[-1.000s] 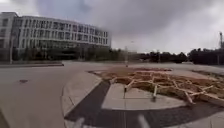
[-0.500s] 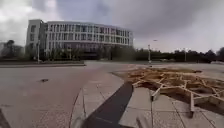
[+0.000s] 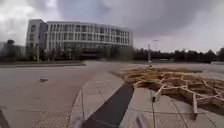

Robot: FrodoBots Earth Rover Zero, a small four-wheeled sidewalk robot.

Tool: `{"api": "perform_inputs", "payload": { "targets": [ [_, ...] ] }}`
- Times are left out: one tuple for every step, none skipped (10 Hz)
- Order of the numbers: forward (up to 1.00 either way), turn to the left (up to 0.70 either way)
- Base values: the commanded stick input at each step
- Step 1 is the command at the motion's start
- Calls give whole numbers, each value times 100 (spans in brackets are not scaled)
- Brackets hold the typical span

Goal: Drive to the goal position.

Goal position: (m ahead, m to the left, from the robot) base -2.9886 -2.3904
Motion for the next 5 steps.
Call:
{"api": "perform_inputs", "payload": {
  "targets": [
    [4, 0],
    [4, 0],
    [4, 0],
    [4, 0],
    [4, 0]
  ]
}}
